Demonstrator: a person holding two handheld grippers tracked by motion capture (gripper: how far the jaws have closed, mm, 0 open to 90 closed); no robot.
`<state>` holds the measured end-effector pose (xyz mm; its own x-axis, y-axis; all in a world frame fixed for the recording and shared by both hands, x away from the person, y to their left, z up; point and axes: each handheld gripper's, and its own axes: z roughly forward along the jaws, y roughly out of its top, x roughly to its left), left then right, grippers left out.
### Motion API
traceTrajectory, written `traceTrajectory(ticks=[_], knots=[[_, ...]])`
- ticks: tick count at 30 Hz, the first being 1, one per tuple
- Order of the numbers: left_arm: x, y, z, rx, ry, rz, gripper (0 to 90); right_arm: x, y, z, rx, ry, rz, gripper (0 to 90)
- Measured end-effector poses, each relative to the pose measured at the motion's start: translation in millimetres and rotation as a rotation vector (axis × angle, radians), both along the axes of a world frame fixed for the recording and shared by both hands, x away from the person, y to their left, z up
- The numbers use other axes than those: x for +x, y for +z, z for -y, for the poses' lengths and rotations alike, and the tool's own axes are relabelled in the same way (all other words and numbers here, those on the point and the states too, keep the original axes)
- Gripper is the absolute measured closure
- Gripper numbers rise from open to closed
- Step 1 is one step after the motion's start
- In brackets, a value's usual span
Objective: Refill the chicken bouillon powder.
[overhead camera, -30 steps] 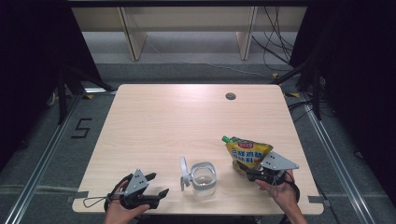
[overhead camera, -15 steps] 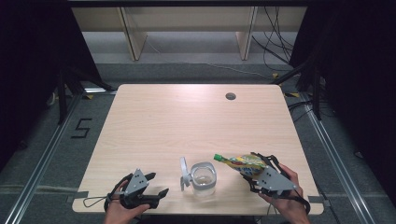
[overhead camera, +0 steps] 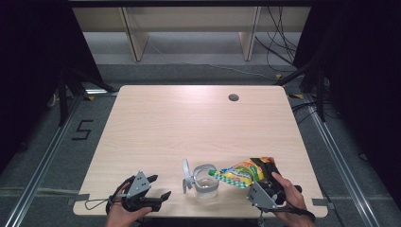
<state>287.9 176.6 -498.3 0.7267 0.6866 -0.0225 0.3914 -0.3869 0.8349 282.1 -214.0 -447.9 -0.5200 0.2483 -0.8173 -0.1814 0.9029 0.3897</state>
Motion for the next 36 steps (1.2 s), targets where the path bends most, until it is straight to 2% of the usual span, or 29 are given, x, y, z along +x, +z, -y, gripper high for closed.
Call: traceTrajectory(ticks=[1,2,3,4,5,7,9,10,11,13,14,15,16,17,18,19,20,21,22,24,25,28,30,31,32,33,34,35,36], knots=[[0.0,0.2,0.1,-0.001,0.000,0.000,24.8,-1.0,-1.8,-2.6,-0.029,-0.007,0.030,33.3],[0.0,0.2,0.1,-0.001,0.000,0.000,24.7,-1.0,-1.8,-2.6,-0.029,-0.007,0.030,33.3],[0.4,0.0,-0.5,0.004,-0.002,0.003,24.7,-1.8,-2.1,-3.7,-0.050,-0.013,0.044,33.3],[1.0,0.0,-1.2,0.020,-0.003,0.002,24.2,-3.9,-1.8,-6.8,-0.115,-0.017,0.084,33.3],[0.5,-0.6,-0.4,0.001,-0.001,-0.005,24.2,-3.9,-1.8,-6.8,-0.115,-0.017,0.084,33.3],[1.7,-0.6,-1.4,0.024,-0.016,0.007,23.6,-7.5,-0.9,-9.8,-0.145,-0.030,0.111,33.4],[1.9,-1.4,-1.1,0.033,-0.010,-0.008,23.6,-7.9,-0.4,-10.7,-0.153,-0.026,0.117,33.4],[2.1,-1.3,-1.1,0.034,-0.013,-0.013,23.5,-7.7,2.1,-11.7,-0.183,-0.015,0.139,33.4],[0.8,-2.0,0.9,-0.003,-0.009,-0.018,23.6,-9.3,0.6,-12.1,-0.169,-0.035,0.132,33.4],[1.1,-1.9,0.2,0.007,-0.010,-0.016,23.5,-9.1,0.0,-12.3,-0.172,-0.036,0.139,33.4],[1.9,-1.7,-1.1,0.029,-0.012,-0.014,23.6,-9.5,1.0,-12.9,-0.190,-0.037,0.143,33.5],[1.6,-2.4,-0.9,0.023,-0.009,-0.005,23.6,-7.0,5.0,-14.4,-0.250,0.002,0.185,33.5],[1.7,-1.9,-1.7,0.029,-0.014,-0.007,23.6,-7.0,5.0,-14.4,-0.250,0.002,0.185,33.5],[1.8,-1.9,-1.8,0.031,-0.015,-0.004,23.6,-8.7,1.4,-14.5,-0.215,-0.030,0.169,33.5],[1.4,-2.2,-1.1,0.025,-0.006,-0.008,23.6,-8.9,2.1,-14.9,-0.237,-0.031,0.190,33.5],[1.8,-2.0,-1.5,0.029,-0.014,-0.007,23.6,-7.8,5.3,-16.9,-0.285,0.003,0.228,33.5],[2.1,-2.1,-1.4,0.034,-0.015,-0.004,23.6,-7.8,5.3,-16.9,-0.285,0.003,0.228,33.5],[3.1,-1.6,-2.4,0.055,-0.025,0.007,23.6,-7.6,6.8,-19.0,-0.318,0.011,0.245,33.5],[2.3,-2.3,-0.6,0.031,-0.019,0.007,23.6,-7.6,6.8,-19.0,-0.318,0.011,0.245,33.5],[2.6,-1.9,-0.6,0.037,-0.026,0.011,23.6,-7.8,6.5,-19.8,-0.322,0.005,0.250,33.5],[2.3,-2.0,-0.6,0.036,-0.024,0.010,23.6,-7.7,7.7,-21.0,-0.351,0.010,0.264,33.6],[1.8,-2.0,-0.4,0.026,-0.025,0.009,23.6,-7.2,8.3,-23.1,-0.370,0.022,0.288,33.6],[2.6,-2.2,-0.5,0.036,-0.024,0.008,23.6,-7.8,10.0,-25.9,-0.421,0.031,0.311,34.1],[2.6,-2.5,0.1,0.030,-0.024,0.004,23.6,-9.0,11.0,-27.7,-0.440,0.029,0.321,37.2],[2.5,-2.5,0.3,0.031,-0.023,0.004,23.6,-10.1,10.1,-28.3,-0.443,0.031,0.328,38.8],[2.5,-2.3,0.3,0.031,-0.028,0.002,23.6,-11.3,12.9,-29.7,-0.475,0.022,0.316,39.0],[1.3,-3.4,1.9,0.011,-0.011,-0.011,23.6,-12.4,12.0,-29.3,-0.458,0.007,0.310,39.1],[1.3,-3.9,2.5,0.012,-0.004,-0.005,23.6,-11.1,13.0,-29.9,-0.470,0.031,0.327,39.1],[1.6,-4.6,2.9,0.007,-0.001,-0.002,23.6,-10.9,12.2,-29.4,-0.463,0.032,0.326,39.2]])
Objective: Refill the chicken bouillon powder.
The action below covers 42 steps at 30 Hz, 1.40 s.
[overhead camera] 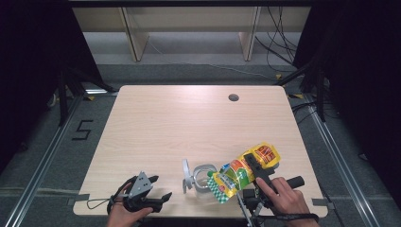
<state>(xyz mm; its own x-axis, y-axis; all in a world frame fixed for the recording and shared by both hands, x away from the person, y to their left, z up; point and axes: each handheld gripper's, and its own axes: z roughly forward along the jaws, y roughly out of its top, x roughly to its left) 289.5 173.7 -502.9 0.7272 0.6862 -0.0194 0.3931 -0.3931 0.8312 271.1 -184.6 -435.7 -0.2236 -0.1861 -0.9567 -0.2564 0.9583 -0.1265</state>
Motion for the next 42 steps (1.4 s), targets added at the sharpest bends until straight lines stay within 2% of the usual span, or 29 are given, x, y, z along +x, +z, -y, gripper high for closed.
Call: traceTrajectory(ticks=[5,6,7,8,9,10,11,12,14,15,18,21,22,23,24,25,26,27,28,29,31,32,35,36,37,38,39,41,42], knots=[[-0.1,1.4,-1.2,0.007,-0.012,-0.010,23.6,-0.5,2.8,-2.4,-0.040,0.022,0.037,39.3],[0.1,2.5,-2.7,0.026,-0.024,-0.012,23.7,-0.2,5.2,-3.8,-0.065,0.036,0.044,39.4],[0.1,2.6,-3.0,0.033,-0.022,-0.005,23.7,-2.7,2.1,-2.4,-0.015,-0.004,0.022,39.4],[0.4,3.2,-3.4,0.039,-0.029,0.001,23.7,-3.6,2.4,-2.4,-0.018,-0.007,0.022,39.4],[0.4,3.1,-2.5,0.026,-0.032,0.012,23.7,-1.9,3.7,-3.1,-0.027,0.032,0.044,39.4],[0.5,3.3,-2.7,0.029,-0.034,0.007,23.7,-1.8,3.7,-3.4,-0.020,0.041,0.046,39.4],[1.1,3.7,-4.2,0.056,-0.035,0.011,23.7,-3.1,3.7,-3.7,-0.026,0.028,0.044,39.4],[-0.1,2.6,-1.6,0.013,-0.026,0.007,23.7,-3.7,2.1,-4.2,-0.021,0.026,0.051,39.4],[0.1,2.6,-1.5,0.012,-0.026,0.008,23.7,-2.8,3.8,-5.5,-0.046,0.048,0.063,39.5],[0.6,2.4,-2.0,0.029,-0.025,0.014,23.7,-2.6,5.5,-6.4,-0.069,0.060,0.075,39.5],[0.7,3.0,-2.6,0.041,-0.031,0.016,23.7,-3.5,3.8,-6.2,-0.052,0.027,0.060,39.5],[0.7,2.3,-1.8,0.031,-0.026,0.013,23.7,-2.8,6.2,-8.0,-0.087,0.052,0.078,39.5],[0.3,2.3,-1.3,0.025,-0.027,0.012,23.7,-3.5,3.1,-7.9,-0.069,0.034,0.075,39.5],[0.3,2.4,-1.3,0.025,-0.029,0.013,23.7,-3.2,3.1,-9.0,-0.080,0.042,0.086,39.5],[0.4,2.4,-1.2,0.023,-0.029,0.013,23.7,-2.9,5.2,-10.6,-0.112,0.057,0.097,39.5],[0.5,2.3,-1.1,0.024,-0.029,0.013,23.7,-4.9,4.6,-10.1,-0.121,0.033,0.105,39.5],[0.0,1.6,-0.4,0.018,-0.020,0.008,23.7,-4.6,0.8,-10.3,-0.079,0.044,0.097,39.5],[-0.9,1.1,0.1,0.011,-0.011,-0.003,23.7,-4.3,4.2,-13.0,-0.130,0.069,0.116,39.5],[-0.7,1.4,-0.4,0.017,-0.015,0.002,23.7,-5.7,6.5,-13.2,-0.170,0.049,0.125,39.5],[0.3,2.4,-1.5,0.025,-0.029,0.012,23.7,-4.7,8.0,-14.7,-0.197,0.067,0.130,39.6],[0.7,2.3,-1.8,0.030,-0.026,0.013,23.8,-4.2,1.3,-14.6,-0.119,0.064,0.110,39.7],[0.5,2.0,-1.6,0.030,-0.022,0.016,23.7,-3.5,5.6,-15.3,-0.185,0.067,0.126,39.7],[0.6,2.4,-1.8,0.029,-0.028,0.014,23.7,-2.2,4.5,-17.7,-0.175,0.081,0.115,40.1],[-0.5,1.3,-0.2,0.015,-0.007,-0.002,23.7,-2.3,4.4,-17.8,-0.177,0.083,0.115,40.1],[-0.4,1.2,-0.2,0.016,-0.009,-0.001,23.7,-2.2,6.6,-16.8,-0.215,0.069,0.123,40.1],[-0.8,1.2,0.2,0.010,-0.011,-0.002,23.7,-2.7,6.5,-16.9,-0.209,0.053,0.117,40.1],[-0.1,2.0,-0.8,0.019,-0.024,0.004,23.7,-1.7,8.0,-17.9,-0.227,0.071,0.124,40.1],[0.8,2.3,-1.6,0.029,-0.026,0.014,23.7,-1.9,7.1,-17.2,-0.219,0.067,0.121,40.2],[-0.2,1.5,-0.7,0.014,-0.012,-0.006,23.7,-2.2,6.5,-16.6,-0.211,0.062,0.119,40.2]])
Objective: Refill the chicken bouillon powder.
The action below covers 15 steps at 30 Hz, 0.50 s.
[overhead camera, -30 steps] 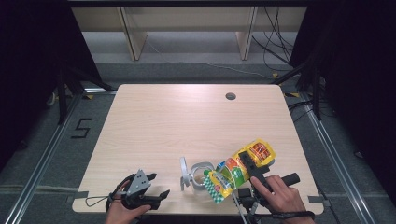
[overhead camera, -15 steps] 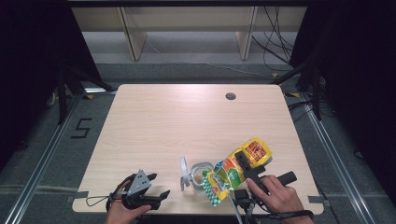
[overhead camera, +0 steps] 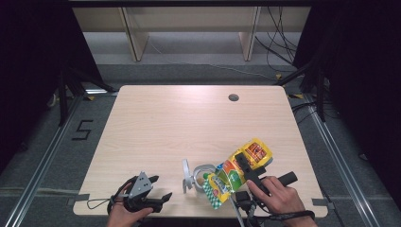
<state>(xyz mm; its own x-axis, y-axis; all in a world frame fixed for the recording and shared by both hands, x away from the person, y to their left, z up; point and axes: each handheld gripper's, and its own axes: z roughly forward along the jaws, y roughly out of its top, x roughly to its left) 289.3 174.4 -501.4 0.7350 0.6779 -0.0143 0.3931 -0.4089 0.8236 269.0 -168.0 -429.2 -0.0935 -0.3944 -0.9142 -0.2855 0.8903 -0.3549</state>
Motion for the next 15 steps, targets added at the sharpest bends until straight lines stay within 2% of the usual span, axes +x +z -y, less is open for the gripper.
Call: traceTrajectory(ticks=[1,3,4,6,7,9,10,11,13,14,15], knots=[[0.6,0.6,-1.8,0.031,-0.004,0.009,23.7,0.3,0.2,0.0,-0.002,0.003,0.000,40.2],[1.2,1.7,-2.8,0.033,-0.025,0.015,23.7,0.8,1.6,-1.1,-0.024,0.014,0.010,40.3],[0.2,0.7,-1.5,0.011,-0.009,0.002,23.7,0.1,0.3,-0.2,-0.010,0.001,0.005,40.2],[1.2,1.3,-2.3,0.029,-0.021,0.019,23.7,-0.8,0.1,0.6,0.005,-0.006,0.006,40.2],[0.9,0.9,-1.6,0.020,-0.015,0.020,23.7,-0.1,-2.5,0.9,0.044,-0.001,-0.008,40.2],[0.9,0.9,-1.3,0.017,-0.016,0.020,23.7,-0.1,-3.3,1.5,0.056,0.001,-0.011,40.3],[0.0,0.0,-0.1,0.001,-0.001,0.001,23.7,0.9,-3.2,1.6,0.055,0.011,-0.015,40.3],[0.3,-0.2,-0.1,0.007,-0.001,0.010,23.7,0.0,1.7,1.4,-0.008,0.006,0.010,40.3],[1.3,0.6,-1.7,0.030,-0.015,0.022,23.7,-0.6,1.1,2.5,0.005,-0.007,0.007,40.3],[0.9,-0.1,-0.1,0.004,-0.007,0.019,23.7,0.5,-2.6,3.4,0.054,0.003,-0.012,40.3],[1.4,-0.8,0.3,-0.002,-0.003,0.023,23.7,-0.4,0.4,3.6,0.015,-0.006,0.009,40.3]])
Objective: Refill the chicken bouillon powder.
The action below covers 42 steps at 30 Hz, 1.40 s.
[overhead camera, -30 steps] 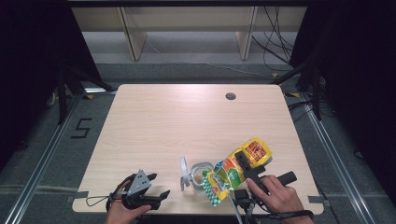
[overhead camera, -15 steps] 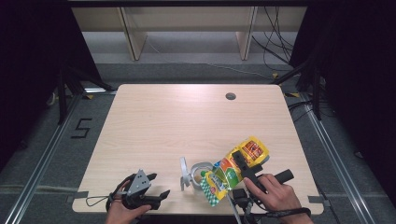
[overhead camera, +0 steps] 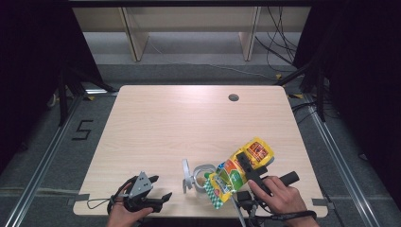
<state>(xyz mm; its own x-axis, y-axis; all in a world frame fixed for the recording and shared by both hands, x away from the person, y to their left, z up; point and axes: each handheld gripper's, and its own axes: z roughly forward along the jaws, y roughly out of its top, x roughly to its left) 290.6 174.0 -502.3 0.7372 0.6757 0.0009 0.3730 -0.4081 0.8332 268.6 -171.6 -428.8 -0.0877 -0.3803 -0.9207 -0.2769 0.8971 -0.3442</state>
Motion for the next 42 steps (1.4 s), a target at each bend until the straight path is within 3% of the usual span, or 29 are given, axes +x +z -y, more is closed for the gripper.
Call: traceTrajectory(ticks=[2,4,5,6,8,9,11,15,16,17,19,24,25,27,28,29,30,31,32,33,35,36,37,39,40,42], knots=[[-0.8,-0.3,0.1,-0.011,0.006,-0.028,23.7,0.2,2.5,-0.4,-0.028,0.013,0.010,40.3],[-0.1,0.1,-0.7,-0.004,-0.001,-0.016,23.7,-1.3,1.9,-0.4,-0.032,0.003,0.024,40.4],[1.2,0.8,-2.4,0.024,-0.011,-0.006,23.7,-2.2,2.9,-1.5,-0.045,0.007,0.030,40.4],[1.1,0.0,-1.5,0.009,-0.009,-0.011,23.7,-1.9,4.2,-2.7,-0.056,0.021,0.030,40.3],[0.8,0.2,-1.6,0.016,-0.007,-0.010,23.7,-2.6,3.0,-3.3,-0.032,0.011,0.020,40.4],[0.9,0.4,-2.1,0.023,-0.007,-0.008,23.7,-1.6,5.5,-5.4,-0.070,0.037,0.032,40.4],[1.0,0.5,-2.0,0.022,-0.009,-0.009,23.7,-2.3,3.9,-4.9,-0.053,0.028,0.026,40.4],[1.0,-0.9,-0.7,0.008,0.001,-0.009,23.7,-1.3,2.0,-4.8,-0.060,0.026,0.032,40.4],[0.6,-2.9,1.1,-0.022,0.015,-0.021,23.7,-0.8,1.5,-5.1,-0.063,0.030,0.032,40.4],[1.6,-0.6,-1.6,0.025,-0.004,-0.029,23.7,-0.3,0.2,-6.1,-0.067,0.034,0.038,40.4],[2.1,-2.0,-0.2,0.006,0.001,0.000,23.7,0.3,-0.4,-9.8,-0.098,0.051,0.039,40.5],[0.8,0.4,-1.5,0.018,-0.008,-0.009,23.7,4.2,-1.0,-15.4,-0.105,0.064,0.028,43.1],[-0.2,-0.1,-0.9,0.004,0.004,-0.027,23.7,4.7,-1.6,-15.4,-0.096,0.059,0.028,43.2],[1.3,0.9,-2.0,0.021,-0.012,-0.008,23.7,4.6,-2.9,-14.7,-0.071,0.048,0.028,43.2],[0.9,0.6,-1.6,0.016,-0.007,-0.014,23.7,4.6,-3.4,-15.3,-0.072,0.048,0.023,43.2],[-1.0,-0.4,0.7,-0.019,0.012,-0.025,23.7,4.6,-4.1,-15.2,-0.068,0.044,0.019,43.3],[-0.7,-0.5,0.4,-0.012,0.010,-0.018,23.7,5.5,-2.4,-15.7,-0.096,0.061,0.026,43.3],[-0.8,0.5,-0.4,-0.005,0.002,-0.027,23.7,5.1,-3.1,-15.2,-0.088,0.056,0.021,43.3],[-0.3,0.0,0.1,-0.008,0.001,-0.009,23.7,4.5,-4.0,-14.7,-0.075,0.047,0.019,43.3],[-0.7,-0.7,0.5,-0.013,0.012,-0.019,23.7,5.1,-2.4,-14.1,-0.098,0.060,0.024,43.3],[-0.7,0.4,-1.0,-0.006,0.005,-0.024,23.7,3.9,-3.0,-12.7,-0.078,0.040,0.024,43.3],[0.3,1.3,-2.3,0.008,-0.007,-0.014,23.7,4.5,-1.4,-12.7,-0.100,0.052,0.031,43.3],[-0.5,0.5,-1.9,-0.004,0.005,-0.031,23.7,4.3,-0.9,-11.7,-0.098,0.055,0.034,43.3],[0.3,0.8,-3.3,0.027,0.005,-0.018,23.7,3.2,-1.8,-10.5,-0.077,0.040,0.028,43.3],[0.3,1.1,-3.6,0.029,0.006,-0.015,23.8,3.9,-0.4,-10.5,-0.099,0.052,0.032,43.3],[0.5,1.3,-2.7,0.012,-0.001,-0.008,23.8,3.0,0.0,-9.5,-0.101,0.054,0.032,43.3]])
